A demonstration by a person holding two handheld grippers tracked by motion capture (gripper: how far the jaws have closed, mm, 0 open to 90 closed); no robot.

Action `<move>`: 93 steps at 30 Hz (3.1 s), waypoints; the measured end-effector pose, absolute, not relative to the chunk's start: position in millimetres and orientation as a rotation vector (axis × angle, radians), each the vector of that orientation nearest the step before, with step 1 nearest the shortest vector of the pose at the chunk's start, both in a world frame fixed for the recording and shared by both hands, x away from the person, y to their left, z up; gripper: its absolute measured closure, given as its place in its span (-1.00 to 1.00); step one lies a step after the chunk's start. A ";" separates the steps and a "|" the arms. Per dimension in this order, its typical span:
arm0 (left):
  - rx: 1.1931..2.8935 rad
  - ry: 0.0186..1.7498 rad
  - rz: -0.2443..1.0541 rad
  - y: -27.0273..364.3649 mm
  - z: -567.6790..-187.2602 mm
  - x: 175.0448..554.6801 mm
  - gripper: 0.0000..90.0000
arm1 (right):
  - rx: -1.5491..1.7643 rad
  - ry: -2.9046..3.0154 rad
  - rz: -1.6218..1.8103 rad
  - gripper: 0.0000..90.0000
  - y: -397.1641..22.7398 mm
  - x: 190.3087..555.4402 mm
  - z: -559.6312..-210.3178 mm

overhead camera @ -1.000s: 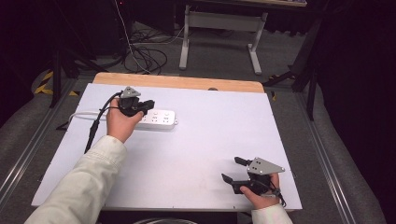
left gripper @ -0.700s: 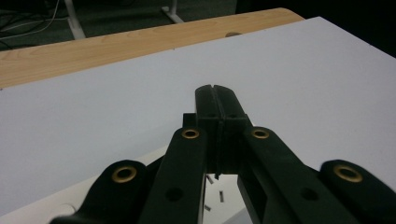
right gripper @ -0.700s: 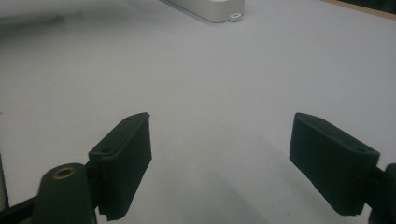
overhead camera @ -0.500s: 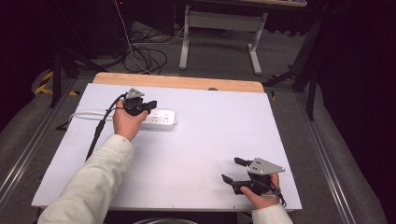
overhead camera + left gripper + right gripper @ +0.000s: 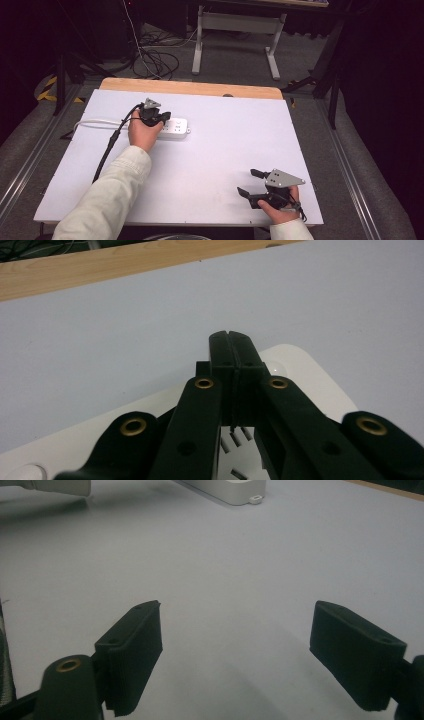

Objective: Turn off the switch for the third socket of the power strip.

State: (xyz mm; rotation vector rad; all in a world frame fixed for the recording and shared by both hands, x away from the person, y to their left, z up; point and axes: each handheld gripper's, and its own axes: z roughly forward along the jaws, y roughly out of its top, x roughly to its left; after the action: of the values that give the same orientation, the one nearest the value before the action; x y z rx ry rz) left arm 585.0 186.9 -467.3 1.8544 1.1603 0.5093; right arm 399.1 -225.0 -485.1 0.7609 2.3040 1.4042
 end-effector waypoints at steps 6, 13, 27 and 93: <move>1.876 1.180 0.521 186.7 -470.3 586.5 1.00 | 0.758 2.310 1.404 -0.53 -225.2 399.1 -485.4; 1.903 1.182 0.535 185.5 -470.8 585.5 1.00 | 0.757 2.313 1.404 -0.53 -224.7 399.0 -485.6; 1.916 1.209 0.534 186.3 -470.6 586.1 1.00 | 0.753 2.313 1.405 -0.53 -224.5 399.1 -485.7; 1.872 1.176 0.515 198.4 -418.2 557.0 1.00 | 0.760 2.306 1.400 -0.53 -222.9 398.4 -485.3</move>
State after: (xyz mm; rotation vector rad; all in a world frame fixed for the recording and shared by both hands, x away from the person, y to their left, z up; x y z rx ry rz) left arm 557.0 198.4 -418.2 1.8719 1.1763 0.5145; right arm 398.4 -222.9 -485.3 0.7604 2.3064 1.4004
